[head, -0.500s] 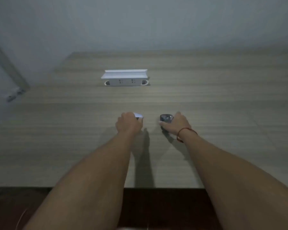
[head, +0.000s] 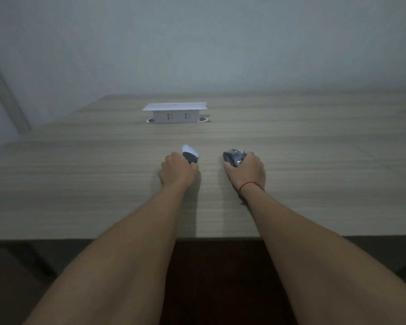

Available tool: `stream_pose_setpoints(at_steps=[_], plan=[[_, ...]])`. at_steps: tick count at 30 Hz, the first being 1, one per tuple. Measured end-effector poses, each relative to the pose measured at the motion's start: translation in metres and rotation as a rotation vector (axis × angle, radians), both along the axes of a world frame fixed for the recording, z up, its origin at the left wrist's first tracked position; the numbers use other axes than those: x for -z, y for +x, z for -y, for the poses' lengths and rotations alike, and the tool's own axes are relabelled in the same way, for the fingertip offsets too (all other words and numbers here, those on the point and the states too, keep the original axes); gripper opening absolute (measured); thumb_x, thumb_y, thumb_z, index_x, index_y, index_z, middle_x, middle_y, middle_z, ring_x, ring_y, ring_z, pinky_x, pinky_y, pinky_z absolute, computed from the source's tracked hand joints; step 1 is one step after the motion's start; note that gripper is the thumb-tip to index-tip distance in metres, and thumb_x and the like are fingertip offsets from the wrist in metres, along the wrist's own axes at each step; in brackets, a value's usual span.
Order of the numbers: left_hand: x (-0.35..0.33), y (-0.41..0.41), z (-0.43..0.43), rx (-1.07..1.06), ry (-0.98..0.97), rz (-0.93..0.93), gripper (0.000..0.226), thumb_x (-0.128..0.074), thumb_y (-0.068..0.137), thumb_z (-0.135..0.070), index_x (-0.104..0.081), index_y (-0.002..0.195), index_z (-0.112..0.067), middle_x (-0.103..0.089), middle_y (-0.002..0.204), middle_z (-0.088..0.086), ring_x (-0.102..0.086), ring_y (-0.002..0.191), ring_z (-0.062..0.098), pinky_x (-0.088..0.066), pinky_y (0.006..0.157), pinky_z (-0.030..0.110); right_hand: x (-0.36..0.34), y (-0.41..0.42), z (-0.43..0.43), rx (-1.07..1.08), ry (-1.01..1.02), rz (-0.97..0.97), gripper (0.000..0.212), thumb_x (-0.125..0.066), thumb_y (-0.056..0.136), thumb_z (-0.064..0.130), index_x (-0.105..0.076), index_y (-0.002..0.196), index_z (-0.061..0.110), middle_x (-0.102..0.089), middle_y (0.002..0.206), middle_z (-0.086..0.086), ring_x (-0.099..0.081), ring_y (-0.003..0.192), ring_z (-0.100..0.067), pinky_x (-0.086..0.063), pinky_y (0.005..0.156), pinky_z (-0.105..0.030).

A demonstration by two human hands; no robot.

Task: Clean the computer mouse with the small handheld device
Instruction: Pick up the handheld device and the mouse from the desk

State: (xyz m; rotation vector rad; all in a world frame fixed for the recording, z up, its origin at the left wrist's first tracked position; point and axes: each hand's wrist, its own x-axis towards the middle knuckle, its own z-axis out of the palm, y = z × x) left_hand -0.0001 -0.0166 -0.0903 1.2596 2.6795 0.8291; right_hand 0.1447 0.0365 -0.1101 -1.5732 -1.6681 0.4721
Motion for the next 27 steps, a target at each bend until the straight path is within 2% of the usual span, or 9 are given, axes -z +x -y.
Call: stream_pose_setpoints(at_steps=[2,6,9,12,17,20,22,25,27], plan=[[-0.001,0.006,0.014,0.006,0.000,-0.035,0.046,-0.055,0.090,-0.035,-0.049,0.123,-0.004,-0.053,0.129,0.015,-0.052,0.120,0.034,-0.044,0.093,0.042,-0.002,0.003,0.014,-0.042,-0.040,0.002,0.055,-0.072,0.076,0.044,-0.058,0.114,0.007,-0.063,0.113,-0.011,-0.059,0.105,-0.030,-0.049,0.090,-0.038],[-0.005,0.013,0.034,0.000,0.025,0.038,0.042,-0.056,0.092,-0.028,-0.048,0.125,-0.003,-0.052,0.131,0.015,-0.052,0.121,0.034,-0.044,0.094,0.042,-0.003,0.009,0.036,-0.127,-0.098,-0.065,0.053,-0.075,0.069,0.039,-0.057,0.113,0.015,-0.064,0.111,-0.005,-0.061,0.099,-0.025,-0.053,0.088,-0.043],[-0.006,0.016,0.049,0.001,0.060,0.022,0.037,-0.055,0.094,-0.024,-0.048,0.123,-0.004,-0.054,0.128,0.015,-0.055,0.117,0.035,-0.045,0.089,0.042,0.000,0.016,0.045,-0.197,-0.104,-0.091,0.053,-0.076,0.065,0.037,-0.056,0.111,0.019,-0.064,0.107,-0.002,-0.062,0.096,-0.023,-0.055,0.086,-0.043],[-0.005,0.015,0.058,0.028,0.103,0.037,0.033,-0.054,0.094,-0.024,-0.048,0.120,-0.004,-0.056,0.123,0.016,-0.057,0.113,0.035,-0.045,0.084,0.040,0.000,0.022,0.053,-0.259,-0.135,-0.079,0.058,-0.079,0.068,0.034,-0.055,0.119,0.018,-0.063,0.111,-0.001,-0.062,0.099,-0.022,-0.054,0.089,-0.041],[-0.004,0.017,0.062,-0.027,0.278,0.118,0.026,-0.049,0.098,-0.024,-0.053,0.113,-0.004,-0.056,0.119,0.013,-0.056,0.107,0.029,-0.040,0.078,0.035,-0.003,0.026,0.052,-0.315,-0.167,-0.031,0.068,-0.075,0.054,0.049,-0.054,0.115,0.026,-0.064,0.112,0.003,-0.062,0.101,-0.019,-0.053,0.091,-0.042],[-0.007,0.017,0.058,-0.027,0.398,0.173,0.029,-0.049,0.098,-0.026,-0.054,0.111,-0.001,-0.052,0.122,0.015,-0.052,0.114,0.030,-0.042,0.088,0.037,-0.003,0.025,0.051,-0.307,-0.187,-0.054,0.080,-0.074,0.044,0.064,-0.053,0.112,0.029,-0.063,0.108,0.006,-0.062,0.099,-0.017,-0.054,0.089,-0.041],[-0.012,0.017,0.056,0.004,0.483,0.188,0.031,-0.050,0.097,-0.028,-0.056,0.108,0.000,-0.051,0.122,0.016,-0.051,0.115,0.030,-0.040,0.090,0.034,0.000,0.022,0.050,-0.297,-0.162,-0.043,0.089,-0.066,0.036,0.077,-0.054,0.111,0.031,-0.064,0.106,0.007,-0.062,0.097,-0.016,-0.054,0.088,-0.040],[-0.021,0.017,0.051,0.068,0.565,0.178,0.034,-0.049,0.098,-0.032,-0.057,0.105,0.000,-0.054,0.115,0.016,-0.052,0.104,0.027,-0.036,0.081,0.028,0.003,0.020,0.046,-0.301,-0.130,-0.009,0.089,-0.058,0.037,0.081,-0.056,0.111,0.031,-0.065,0.105,0.008,-0.063,0.095,-0.015,-0.055,0.087,-0.040],[-0.026,0.018,0.047,0.132,0.598,0.189,0.035,-0.049,0.098,-0.033,-0.059,0.106,-0.001,-0.059,0.108,0.016,-0.053,0.095,0.024,-0.040,0.078,0.030,0.004,0.020,0.046,-0.307,-0.107,0.004,0.087,-0.057,0.040,0.081,-0.057,0.111,0.031,-0.066,0.105,0.008,-0.063,0.095,-0.016,-0.055,0.087,-0.040]])
